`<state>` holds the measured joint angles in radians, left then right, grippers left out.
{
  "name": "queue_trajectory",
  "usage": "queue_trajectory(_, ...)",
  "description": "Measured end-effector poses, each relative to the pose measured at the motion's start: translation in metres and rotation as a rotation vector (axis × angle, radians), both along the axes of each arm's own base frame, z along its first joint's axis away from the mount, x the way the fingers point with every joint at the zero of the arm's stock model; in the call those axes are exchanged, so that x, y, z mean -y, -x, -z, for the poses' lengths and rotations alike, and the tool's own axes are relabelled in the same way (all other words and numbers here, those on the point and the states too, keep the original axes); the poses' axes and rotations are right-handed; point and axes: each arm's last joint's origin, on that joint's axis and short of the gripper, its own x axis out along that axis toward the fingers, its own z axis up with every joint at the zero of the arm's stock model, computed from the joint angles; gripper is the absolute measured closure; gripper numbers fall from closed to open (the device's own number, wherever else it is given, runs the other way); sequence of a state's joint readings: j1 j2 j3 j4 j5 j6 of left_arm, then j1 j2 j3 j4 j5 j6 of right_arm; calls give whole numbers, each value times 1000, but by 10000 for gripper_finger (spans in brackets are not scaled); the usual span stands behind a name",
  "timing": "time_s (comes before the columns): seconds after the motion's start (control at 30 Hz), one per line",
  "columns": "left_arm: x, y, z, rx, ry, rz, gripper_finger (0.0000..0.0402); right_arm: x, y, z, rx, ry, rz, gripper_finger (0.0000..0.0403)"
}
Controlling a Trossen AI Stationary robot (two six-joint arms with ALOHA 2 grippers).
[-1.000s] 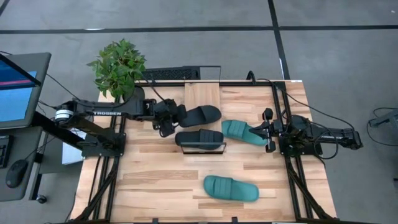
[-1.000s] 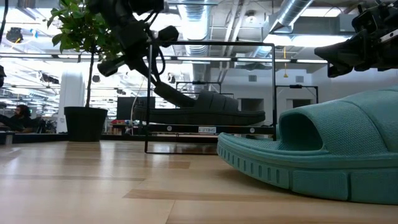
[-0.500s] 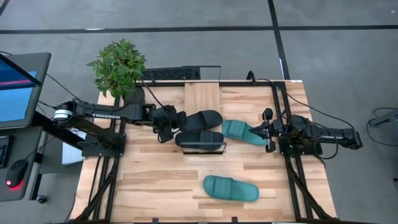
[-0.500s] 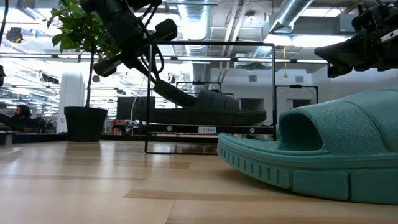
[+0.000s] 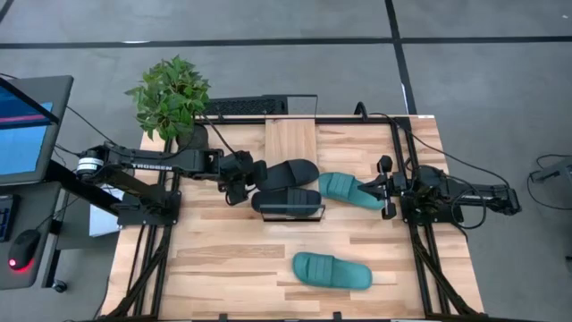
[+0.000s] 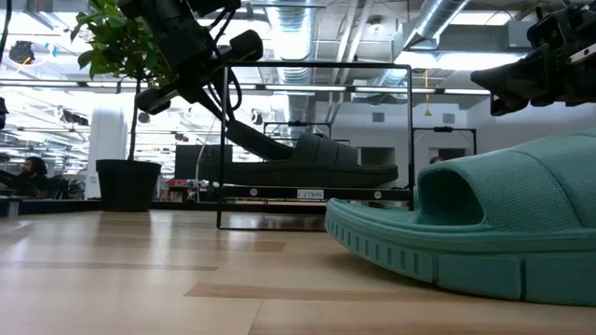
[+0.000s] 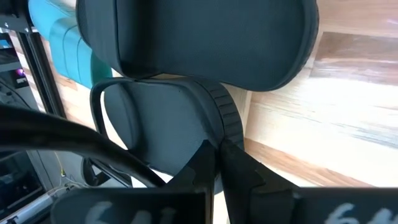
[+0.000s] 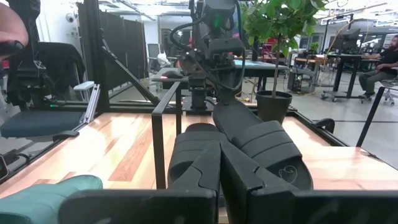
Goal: Pick and place slides into the shelf
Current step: Put the black slide on the shelf
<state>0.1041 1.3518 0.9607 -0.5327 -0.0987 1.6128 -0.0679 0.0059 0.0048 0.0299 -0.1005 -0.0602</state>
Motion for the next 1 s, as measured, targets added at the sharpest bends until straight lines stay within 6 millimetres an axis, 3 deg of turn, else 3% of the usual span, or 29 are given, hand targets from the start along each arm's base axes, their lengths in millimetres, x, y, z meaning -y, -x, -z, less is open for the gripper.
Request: queue_trajectory(1.0,2,10,6,-103,97,-81,401,0,0,0,0,0,0,403)
